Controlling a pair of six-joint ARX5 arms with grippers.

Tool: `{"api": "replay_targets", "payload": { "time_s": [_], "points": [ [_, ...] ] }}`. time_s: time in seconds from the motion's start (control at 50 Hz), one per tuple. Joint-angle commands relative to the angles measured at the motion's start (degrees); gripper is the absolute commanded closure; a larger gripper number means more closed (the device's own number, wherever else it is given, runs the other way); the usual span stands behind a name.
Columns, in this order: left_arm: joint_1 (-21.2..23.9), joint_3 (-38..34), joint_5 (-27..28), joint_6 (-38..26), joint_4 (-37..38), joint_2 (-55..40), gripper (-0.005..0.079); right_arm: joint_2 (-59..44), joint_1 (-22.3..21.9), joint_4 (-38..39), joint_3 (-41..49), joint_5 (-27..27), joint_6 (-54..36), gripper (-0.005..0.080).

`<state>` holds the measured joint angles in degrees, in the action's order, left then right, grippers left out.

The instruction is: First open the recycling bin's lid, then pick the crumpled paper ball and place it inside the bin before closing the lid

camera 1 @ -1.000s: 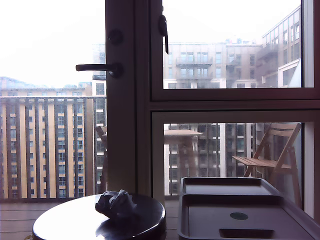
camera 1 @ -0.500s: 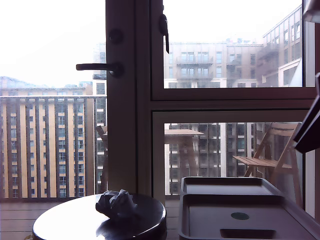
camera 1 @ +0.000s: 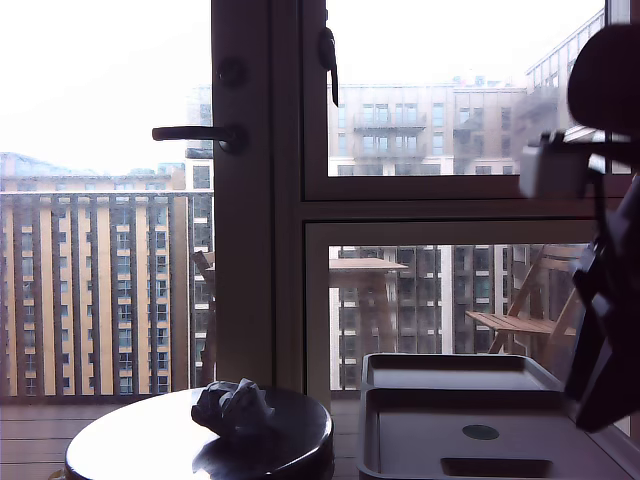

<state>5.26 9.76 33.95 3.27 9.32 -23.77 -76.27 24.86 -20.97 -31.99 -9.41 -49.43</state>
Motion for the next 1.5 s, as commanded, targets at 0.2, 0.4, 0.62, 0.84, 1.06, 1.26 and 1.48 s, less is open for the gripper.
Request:
{"api": "replay_targets", "payload": {
  "time_s": [0.2, 0.4, 0.62, 0.84, 1.06, 1.26, 1.48],
  "points": [
    [0.17, 0.02, 0.17, -0.22, -0.33, -0.22, 0.0753, -14.27, 0.0, 0.57, -9.01, 1.51, -1.9, 0.0459],
    [0.17, 0.02, 0.55, -0.04, -0.28, -0.22, 0.0753, -21.86, -0.48, 0.61, -13.25, 1.46, -5.75, 0.0459],
    [0.17, 0.02, 0.57, 0.39, 0.26, -0.22, 0.0753, -26.71, -2.12, 1.73, -16.26, 1.55, -9.4, 0.0459],
    [0.17, 0.02, 0.55, 0.39, 0.26, -0.22, 0.0753, -30.23, -3.21, 3.82, -17.62, 2.47, -10.58, 0.0459],
    [0.15, 0.02, 0.5, 0.39, 0.22, -0.24, 0.0753, -32.76, -3.89, 5.73, -17.62, 2.56, -11.82, 0.0459],
    [0.15, 0.02, 0.5, 0.39, 0.24, -0.24, 0.0753, -34.82, -4.0, 8.0, -17.62, 2.89, -12.7, 0.0459],
    [0.15, 0.02, 0.5, 0.39, 0.28, -0.24, 0.0753, -37.44, -4.28, 9.29, -17.64, 4.07, -13.68, 0.0459]
  ]
}}
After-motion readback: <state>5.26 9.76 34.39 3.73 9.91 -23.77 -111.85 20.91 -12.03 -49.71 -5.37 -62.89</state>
